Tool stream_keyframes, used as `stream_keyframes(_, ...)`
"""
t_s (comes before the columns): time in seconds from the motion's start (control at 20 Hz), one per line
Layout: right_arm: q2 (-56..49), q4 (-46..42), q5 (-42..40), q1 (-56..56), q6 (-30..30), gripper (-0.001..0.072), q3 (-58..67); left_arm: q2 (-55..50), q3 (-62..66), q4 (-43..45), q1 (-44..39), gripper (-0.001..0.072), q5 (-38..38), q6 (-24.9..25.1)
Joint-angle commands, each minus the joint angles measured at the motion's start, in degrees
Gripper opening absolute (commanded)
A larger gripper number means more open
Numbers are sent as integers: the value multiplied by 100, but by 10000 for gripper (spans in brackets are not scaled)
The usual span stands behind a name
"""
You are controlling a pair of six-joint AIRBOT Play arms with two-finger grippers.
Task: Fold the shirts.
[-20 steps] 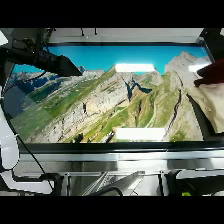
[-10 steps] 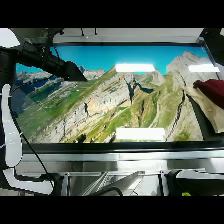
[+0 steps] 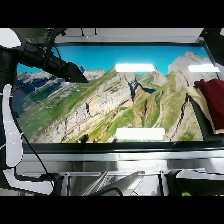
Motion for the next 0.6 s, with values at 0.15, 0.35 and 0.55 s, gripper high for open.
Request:
stream_keyframes(0.15, 81, 2295, -505, 11, -446, 16, -17, 109, -2, -35, 24, 14, 186, -2)
stream_keyframes(0.35, 297, 3021, -774, 520, -739, 18, -74, 551, -50, -20, 229, 14, 584, -48)
stream_keyframes(0.55, 879, 2802, -1237, 1740, -1058, 18, -1012, 1663, -1729, 24, 197, 14, 975, 144)
